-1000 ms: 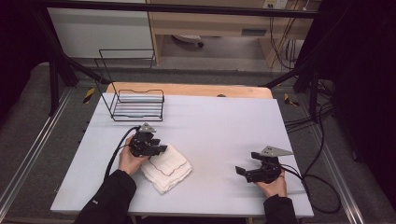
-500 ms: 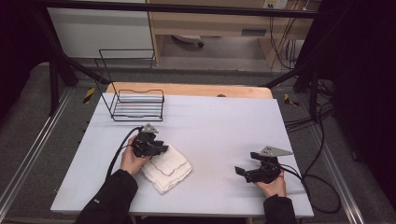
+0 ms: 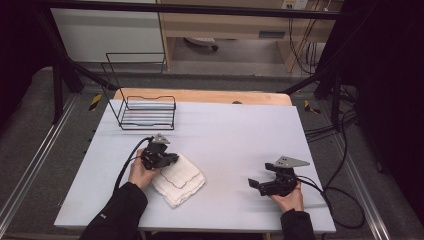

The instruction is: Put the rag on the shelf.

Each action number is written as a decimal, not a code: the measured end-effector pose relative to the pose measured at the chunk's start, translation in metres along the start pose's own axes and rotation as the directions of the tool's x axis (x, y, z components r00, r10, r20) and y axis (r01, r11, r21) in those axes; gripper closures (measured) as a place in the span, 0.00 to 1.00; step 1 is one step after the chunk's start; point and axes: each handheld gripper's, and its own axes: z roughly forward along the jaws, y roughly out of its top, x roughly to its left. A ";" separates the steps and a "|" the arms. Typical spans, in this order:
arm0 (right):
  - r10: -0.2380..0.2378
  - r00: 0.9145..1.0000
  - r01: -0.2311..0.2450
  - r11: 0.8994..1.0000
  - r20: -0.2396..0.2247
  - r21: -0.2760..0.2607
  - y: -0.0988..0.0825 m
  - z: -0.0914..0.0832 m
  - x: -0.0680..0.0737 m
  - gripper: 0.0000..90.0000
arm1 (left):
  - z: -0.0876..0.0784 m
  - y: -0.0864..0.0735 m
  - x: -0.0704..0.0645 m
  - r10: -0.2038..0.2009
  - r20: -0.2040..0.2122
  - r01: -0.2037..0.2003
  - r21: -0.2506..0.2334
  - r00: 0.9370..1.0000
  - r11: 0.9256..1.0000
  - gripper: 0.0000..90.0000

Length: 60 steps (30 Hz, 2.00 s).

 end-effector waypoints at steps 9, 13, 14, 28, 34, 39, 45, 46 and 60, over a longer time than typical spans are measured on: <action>0.022 0.999 -0.023 1.000 -0.033 -0.014 0.011 0.019 0.022 0.03 | -0.008 -0.010 -0.001 -0.015 -0.033 0.014 -0.040 0.999 0.999 0.94; 0.027 0.998 -0.027 1.000 -0.055 -0.003 0.018 0.033 0.038 0.04 | -0.011 -0.014 -0.001 -0.016 -0.036 0.014 -0.056 0.999 0.998 0.94; 0.032 0.998 -0.032 0.999 -0.052 -0.003 0.019 0.036 0.041 0.05 | -0.011 -0.015 -0.001 -0.019 -0.035 0.017 -0.061 0.999 0.998 0.94; 0.061 0.998 -0.060 0.998 -0.033 0.032 0.036 0.080 0.085 0.19 | -0.006 -0.020 0.001 0.015 -0.032 -0.017 -0.070 0.999 0.997 0.93; 0.073 0.996 -0.071 0.996 -0.045 0.053 0.038 0.099 0.098 0.25 | -0.006 -0.021 0.002 0.031 -0.028 -0.033 -0.074 0.999 0.997 0.93; 0.067 0.997 -0.063 0.994 -0.043 0.084 0.040 0.115 0.110 0.33 | -0.005 -0.021 0.004 0.034 -0.022 -0.036 -0.076 0.999 0.996 0.92; 0.070 0.997 -0.065 0.992 -0.041 0.112 0.041 0.122 0.116 0.46 | -0.005 -0.021 0.003 0.039 -0.026 -0.041 -0.074 0.999 0.996 0.92; 0.060 0.998 -0.056 0.991 -0.033 0.121 0.041 0.124 0.118 0.50 | -0.005 -0.021 0.003 0.038 -0.026 -0.040 -0.073 0.999 0.997 0.92; 0.105 0.994 -0.102 0.986 -0.011 0.134 0.042 0.124 0.124 0.78 | -0.006 -0.020 0.003 0.009 -0.025 -0.011 -0.071 1.000 0.997 0.94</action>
